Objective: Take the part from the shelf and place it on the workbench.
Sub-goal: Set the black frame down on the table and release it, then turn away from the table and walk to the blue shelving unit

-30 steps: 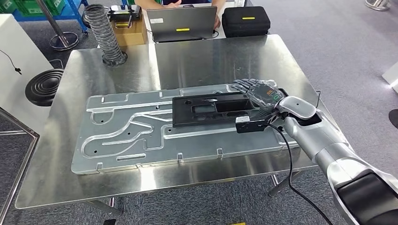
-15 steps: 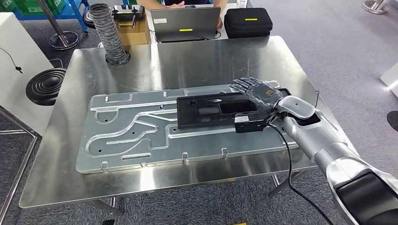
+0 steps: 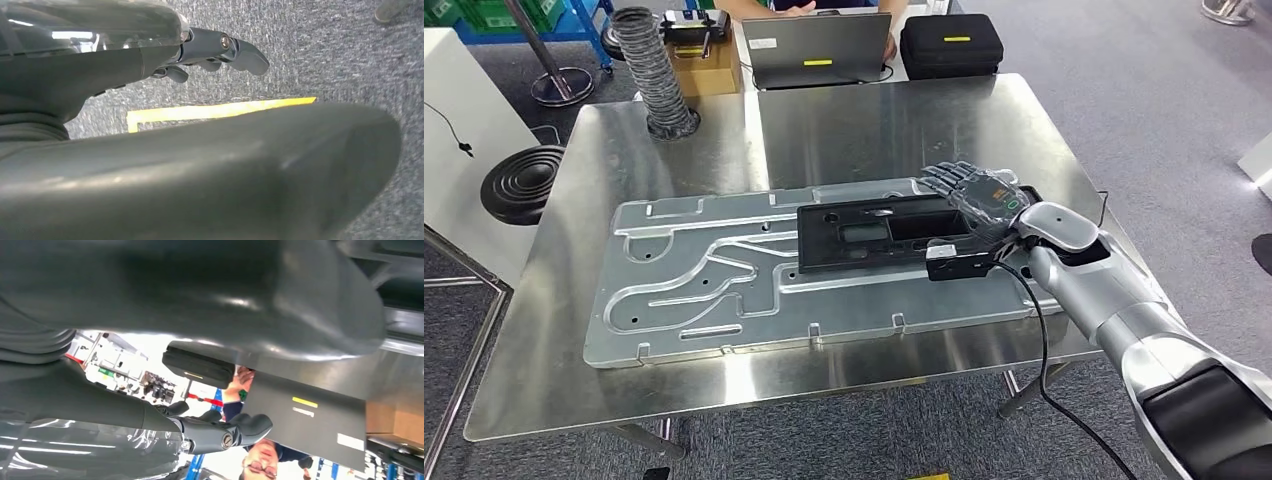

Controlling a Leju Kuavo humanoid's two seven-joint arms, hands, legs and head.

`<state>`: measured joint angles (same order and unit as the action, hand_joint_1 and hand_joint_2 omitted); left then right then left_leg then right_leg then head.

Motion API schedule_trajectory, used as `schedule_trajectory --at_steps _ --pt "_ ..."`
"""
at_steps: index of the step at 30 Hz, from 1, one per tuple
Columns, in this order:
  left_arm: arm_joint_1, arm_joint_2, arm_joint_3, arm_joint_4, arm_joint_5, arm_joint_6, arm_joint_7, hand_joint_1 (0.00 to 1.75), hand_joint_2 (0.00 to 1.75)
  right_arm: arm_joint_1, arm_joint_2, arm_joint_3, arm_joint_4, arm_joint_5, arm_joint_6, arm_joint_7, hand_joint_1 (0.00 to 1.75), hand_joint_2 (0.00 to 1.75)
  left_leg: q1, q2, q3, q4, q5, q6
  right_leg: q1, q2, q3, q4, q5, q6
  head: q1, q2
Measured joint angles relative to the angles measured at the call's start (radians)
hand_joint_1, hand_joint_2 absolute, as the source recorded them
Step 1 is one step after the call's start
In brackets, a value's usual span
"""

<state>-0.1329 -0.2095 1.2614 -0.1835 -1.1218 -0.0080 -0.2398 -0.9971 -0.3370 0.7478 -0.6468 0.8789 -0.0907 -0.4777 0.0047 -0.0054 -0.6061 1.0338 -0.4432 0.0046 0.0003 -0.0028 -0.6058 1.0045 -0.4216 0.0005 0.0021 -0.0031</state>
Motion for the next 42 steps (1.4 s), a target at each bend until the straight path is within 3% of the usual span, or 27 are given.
schedule_trajectory --at_steps 2,4,6,7,9,11,14,16,17,19,21,22,23,25,26,27,31,33,35,36,37,38,40,42 --pt "-0.001 0.0 0.0 0.0 0.0 0.0 -0.001 0.0 0.0 -0.001 0.0 0.0 0.0 0.0 0.0 0.0 0.0 0.0 -0.001 0.0 -0.026 0.065 -0.043 -0.008 -0.007 -0.002 0.007 -0.012 0.006 -0.008 0.0 0.0" --pt "0.001 0.0 0.0 0.0 0.001 0.0 -0.002 0.0 0.0 0.002 0.0 0.0 0.0 0.0 -0.001 -0.001 0.0 0.0 0.002 0.0 -0.083 0.194 -0.104 -0.014 -0.005 -0.002 0.007 -0.013 0.006 -0.011 0.0 0.0" --pt "0.003 0.001 0.0 0.0 0.002 0.0 -0.002 0.0 0.0 0.009 0.0 0.0 0.0 0.0 -0.001 -0.001 0.0 0.0 0.005 0.0 -0.117 0.267 -0.12 -0.02 -0.005 -0.002 0.007 -0.01 0.005 -0.011 0.0 0.0" --pt "0.004 0.001 0.0 0.0 0.003 0.0 -0.002 0.0 0.0 0.012 -0.001 0.0 -0.001 0.0 -0.001 -0.001 0.0 0.0 0.007 0.001 -0.108 0.248 -0.1 -0.021 -0.005 -0.001 0.007 -0.008 0.003 -0.01 0.0 0.0" --pt "0.004 0.003 0.0 0.0 0.003 -0.001 -0.002 0.0 0.0 0.015 -0.004 0.0 -0.004 0.0 -0.001 0.001 0.0 0.0 0.01 0.001 -0.049 0.124 -0.035 -0.021 -0.007 0.002 0.007 0.0 -0.002 -0.005 0.0 0.0" --pt "0.003 0.004 0.0 0.0 0.003 -0.003 -0.002 0.0 0.0 0.017 -0.011 -0.001 -0.01 0.0 0.0 0.004 0.0 0.0 0.01 0.0 0.002 0.02 -0.003 -0.014 -0.005 0.004 0.002 0.011 -0.007 0.006 0.0 0.0" --pt "0.005 0.004 0.0 0.0 0.006 -0.007 -0.002 0.0 0.0 0.021 -0.023 -0.002 -0.019 -0.003 -0.001 0.005 0.0 0.0 0.007 -0.002 0.008 -0.001 -0.001 0.005 -0.003 0.004 -0.003 0.013 -0.006 0.022 0.0 0.0" --pt "0.005 0.004 0.0 0.0 0.009 -0.01 -0.002 0.0 0.0 0.023 -0.032 -0.004 -0.024 -0.005 -0.001 0.005 0.0 0.0 0.009 -0.002 0.007 -0.005 0.005 0.016 -0.006 0.004 -0.012 0.034 -0.023 0.032 0.0 0.0" --pt "0.004 0.004 0.0 0.0 0.011 -0.011 -0.002 0.0 0.0 0.023 -0.036 -0.005 -0.026 -0.005 -0.001 0.005 0.0 0.0 0.011 -0.001 0.007 -0.007 0.007 0.02 -0.007 0.004 -0.029 0.072 -0.046 0.037 0.0 0.0" --pt "0.004 0.004 0.001 0.0 0.012 -0.012 -0.001 0.0 0.0 0.028 -0.039 -0.006 -0.028 -0.005 0.0 0.005 0.0 0.0 0.011 -0.001 0.006 -0.007 0.008 0.024 -0.009 0.003 -0.088 0.202 -0.111 0.045 0.0 0.0" --pt "0.005 0.004 0.001 0.0 0.013 -0.014 0.0 0.0 0.0 0.036 -0.04 -0.006 -0.028 -0.005 0.0 0.005 0.0 0.0 0.01 0.0 0.005 -0.007 0.008 0.025 -0.011 0.003 -0.136 0.302 -0.141 0.048 0.0 0.0" --pt "0.005 0.004 0.001 0.0 0.014 -0.014 0.001 0.0 0.0 0.039 -0.041 -0.006 -0.028 -0.005 0.0 0.005 0.0 0.0 0.01 0.0 0.006 -0.007 0.008 0.025 -0.012 0.003 -0.134 0.298 -0.128 0.047 0.0 0.0" --pt "0.005 0.004 0.001 0.0 0.014 -0.014 0.003 0.0 0.0 0.04 -0.041 -0.007 -0.028 -0.005 0.0 0.005 0.0 0.0 0.01 -0.001 0.006 -0.007 0.008 0.025 -0.012 0.003 -0.113 0.254 -0.099 0.044 0.0 0.0" --pt "0.005 0.004 0.001 0.0 0.014 -0.014 0.005 0.0 0.0 0.037 -0.043 -0.011 -0.028 -0.005 0.0 0.005 0.0 0.0 0.008 -0.002 0.007 -0.007 0.008 0.023 -0.01 0.004 -0.042 0.11 -0.033 0.034 0.0 0.0" --pt "0.005 0.004 0.002 0.0 0.014 -0.014 0.006 0.0 0.0 0.035 -0.045 -0.014 -0.028 -0.006 -0.001 0.005 0.0 0.0 0.007 -0.002 0.005 -0.006 0.008 0.02 -0.007 0.004 -0.017 0.054 -0.014 0.03 0.0 0.0" --pt "0.005 0.003 0.002 0.0 0.015 -0.015 0.008 0.0 0.0 0.034 -0.045 -0.016 -0.028 -0.006 -0.001 0.005 0.0 0.0 0.006 -0.003 0.004 -0.006 0.009 0.016 -0.004 0.004 -0.003 0.023 -0.007 0.026 0.0 0.0" --pt "0.006 0.003 0.004 0.0 0.02 -0.016 0.013 0.0 0.0 0.035 -0.047 -0.019 -0.029 -0.006 0.0 0.005 0.0 0.0 0.005 -0.002 -0.002 0.001 0.0 -0.007 -0.005 0.003 0.0 0.001 0.001 0.006 0.0 0.0" --pt "0.005 0.004 0.005 0.0 0.021 -0.016 0.014 0.0 0.0 0.034 -0.046 -0.02 -0.03 -0.006 0.0 0.005 0.0 0.0 0.005 -0.001 -0.033 0.077 -0.053 -0.014 -0.01 0.0 0.002 -0.009 0.008 -0.005 0.0 0.0" --pt "0.006 0.004 0.006 0.0 0.021 -0.016 0.014 0.0 0.0 0.036 -0.045 -0.02 -0.029 -0.006 0.0 0.003 0.0 0.0 0.006 -0.001 -0.086 0.21 -0.12 -0.019 -0.008 -0.002 -0.001 -0.009 0.011 -0.009 0.0 0.0" --pt "0.007 0.004 0.007 0.0 0.022 -0.016 0.014 0.0 0.0 0.037 -0.044 -0.02 -0.029 -0.006 0.0 0.003 0.0 0.0 0.006 -0.001 -0.104 0.258 -0.137 -0.021 -0.007 -0.002 -0.003 -0.008 0.012 -0.01 0.0 0.0" --pt "0.008 0.004 0.008 0.0 0.022 -0.016 0.014 0.0 0.0 0.038 -0.043 -0.02 -0.028 -0.005 0.0 0.002 0.0 0.0 0.006 0.0 -0.106 0.272 -0.134 -0.022 -0.007 -0.002 -0.005 -0.005 0.012 -0.01 0.0 0.0" --pt "0.008 0.004 0.009 0.0 0.022 -0.016 0.014 0.0 0.0 0.038 -0.042 -0.02 -0.028 -0.005 0.0 0.0 0.0 0.0 0.007 0.0 -0.088 0.244 -0.114 -0.022 -0.007 -0.002 -0.007 -0.002 0.013 -0.009 0.0 0.0" --pt "0.007 0.005 0.012 0.0 0.023 -0.016 0.014 0.0 0.0 0.038 -0.039 -0.02 -0.028 -0.005 0.0 -0.001 0.0 0.0 0.008 0.0 -0.015 0.111 -0.055 -0.019 -0.006 -0.002 -0.01 0.006 0.013 -0.006 0.0 0.0" --pt "0.006 0.005 0.014 0.0 0.024 -0.016 0.016 0.0 0.0 0.035 -0.038 -0.02 -0.027 -0.005 -0.001 -0.001 0.0 0.0 0.006 -0.001 0.031 0.015 -0.026 -0.01 -0.003 -0.001 -0.018 0.016 0.015 0.003 0.0 0.0"
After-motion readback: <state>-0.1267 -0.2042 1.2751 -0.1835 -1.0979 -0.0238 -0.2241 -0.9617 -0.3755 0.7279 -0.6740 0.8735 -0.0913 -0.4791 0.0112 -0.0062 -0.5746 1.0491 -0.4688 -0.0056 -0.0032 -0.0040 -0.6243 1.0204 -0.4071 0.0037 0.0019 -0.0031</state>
